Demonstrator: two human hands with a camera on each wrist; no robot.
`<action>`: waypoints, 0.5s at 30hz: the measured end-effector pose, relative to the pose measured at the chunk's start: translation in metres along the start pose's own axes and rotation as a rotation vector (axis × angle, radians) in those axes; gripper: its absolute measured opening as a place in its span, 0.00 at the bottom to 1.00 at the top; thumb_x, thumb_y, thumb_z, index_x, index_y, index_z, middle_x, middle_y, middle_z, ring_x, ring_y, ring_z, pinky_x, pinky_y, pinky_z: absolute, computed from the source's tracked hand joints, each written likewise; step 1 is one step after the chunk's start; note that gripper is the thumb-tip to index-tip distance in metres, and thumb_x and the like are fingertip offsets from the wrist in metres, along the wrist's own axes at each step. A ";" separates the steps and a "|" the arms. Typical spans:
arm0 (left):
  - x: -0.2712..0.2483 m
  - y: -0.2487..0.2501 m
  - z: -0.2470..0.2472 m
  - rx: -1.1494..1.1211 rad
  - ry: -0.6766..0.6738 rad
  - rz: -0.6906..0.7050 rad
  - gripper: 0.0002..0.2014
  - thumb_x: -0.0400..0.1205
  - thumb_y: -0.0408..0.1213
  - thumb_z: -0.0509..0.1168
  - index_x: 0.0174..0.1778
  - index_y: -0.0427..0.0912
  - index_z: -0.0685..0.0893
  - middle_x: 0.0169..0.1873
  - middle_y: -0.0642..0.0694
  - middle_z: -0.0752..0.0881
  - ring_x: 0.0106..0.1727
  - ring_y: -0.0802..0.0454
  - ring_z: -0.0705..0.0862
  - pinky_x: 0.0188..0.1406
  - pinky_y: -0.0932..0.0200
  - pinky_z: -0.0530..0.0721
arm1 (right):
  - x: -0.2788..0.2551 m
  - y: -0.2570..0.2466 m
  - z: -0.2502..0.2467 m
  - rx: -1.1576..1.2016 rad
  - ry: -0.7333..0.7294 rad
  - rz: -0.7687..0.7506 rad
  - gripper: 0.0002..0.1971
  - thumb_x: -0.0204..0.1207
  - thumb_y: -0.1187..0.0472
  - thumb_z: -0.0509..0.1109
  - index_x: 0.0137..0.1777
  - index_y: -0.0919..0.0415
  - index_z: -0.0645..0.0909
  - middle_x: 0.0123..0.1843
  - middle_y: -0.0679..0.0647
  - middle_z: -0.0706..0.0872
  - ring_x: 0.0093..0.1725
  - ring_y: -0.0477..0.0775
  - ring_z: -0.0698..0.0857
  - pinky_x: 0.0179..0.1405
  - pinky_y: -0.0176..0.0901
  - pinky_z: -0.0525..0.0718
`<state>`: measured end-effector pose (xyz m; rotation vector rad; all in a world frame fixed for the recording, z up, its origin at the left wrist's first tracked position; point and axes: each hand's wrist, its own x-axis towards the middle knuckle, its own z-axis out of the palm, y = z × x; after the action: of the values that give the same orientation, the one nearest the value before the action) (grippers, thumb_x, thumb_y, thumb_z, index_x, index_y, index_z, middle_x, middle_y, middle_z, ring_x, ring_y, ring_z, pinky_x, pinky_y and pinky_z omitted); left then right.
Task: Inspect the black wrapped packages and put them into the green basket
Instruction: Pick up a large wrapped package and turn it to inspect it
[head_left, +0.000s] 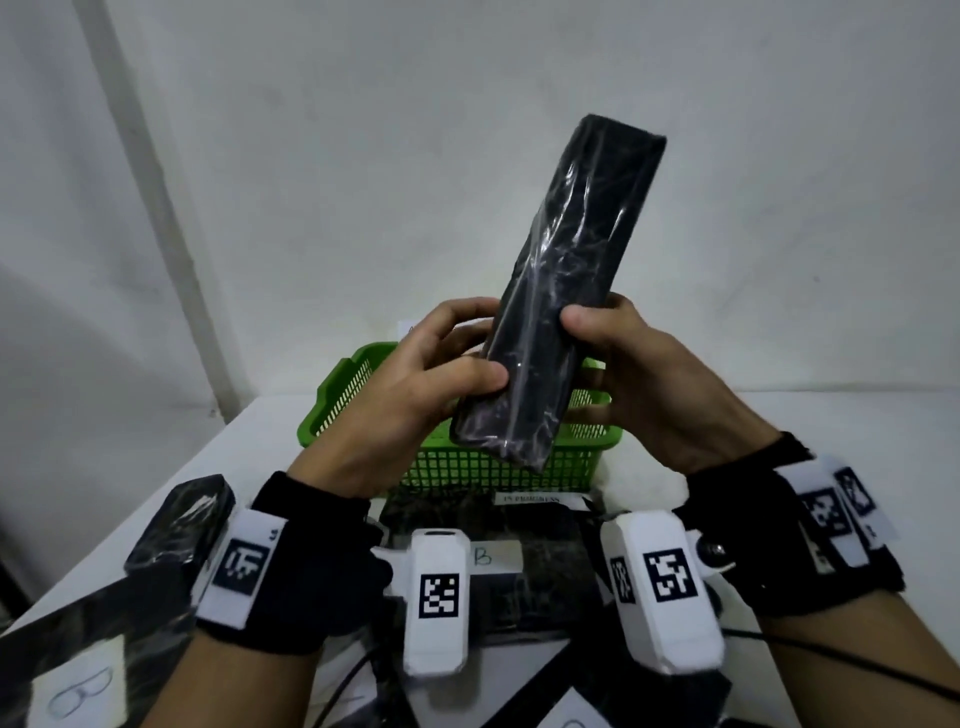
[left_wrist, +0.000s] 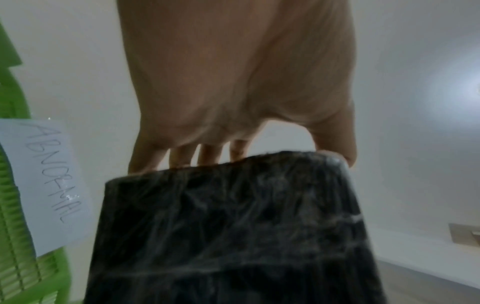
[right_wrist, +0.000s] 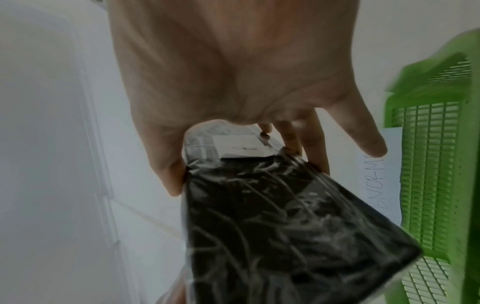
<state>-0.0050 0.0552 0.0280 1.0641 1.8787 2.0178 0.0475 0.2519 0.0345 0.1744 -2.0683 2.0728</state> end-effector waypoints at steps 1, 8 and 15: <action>0.000 0.000 0.000 0.049 -0.012 0.002 0.33 0.66 0.42 0.73 0.70 0.48 0.79 0.66 0.46 0.86 0.64 0.50 0.86 0.58 0.52 0.85 | 0.000 0.001 0.001 0.020 0.021 -0.015 0.44 0.57 0.43 0.79 0.76 0.49 0.71 0.52 0.44 0.93 0.53 0.51 0.93 0.54 0.60 0.89; -0.002 0.001 0.006 0.277 -0.011 -0.018 0.30 0.77 0.49 0.72 0.77 0.63 0.74 0.70 0.58 0.82 0.70 0.58 0.82 0.71 0.42 0.81 | 0.004 0.011 0.006 -0.021 0.220 -0.224 0.46 0.57 0.56 0.82 0.75 0.44 0.63 0.64 0.54 0.85 0.54 0.47 0.92 0.48 0.43 0.90; 0.001 -0.006 0.010 0.485 0.252 0.224 0.26 0.81 0.37 0.73 0.72 0.67 0.79 0.65 0.59 0.84 0.62 0.59 0.85 0.58 0.55 0.87 | 0.000 -0.001 -0.013 0.093 0.019 -0.118 0.56 0.46 0.54 0.91 0.76 0.51 0.65 0.65 0.47 0.86 0.64 0.57 0.90 0.51 0.71 0.90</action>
<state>-0.0017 0.0649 0.0220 1.2219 2.5767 1.9299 0.0484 0.2653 0.0354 0.2830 -1.9032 2.0928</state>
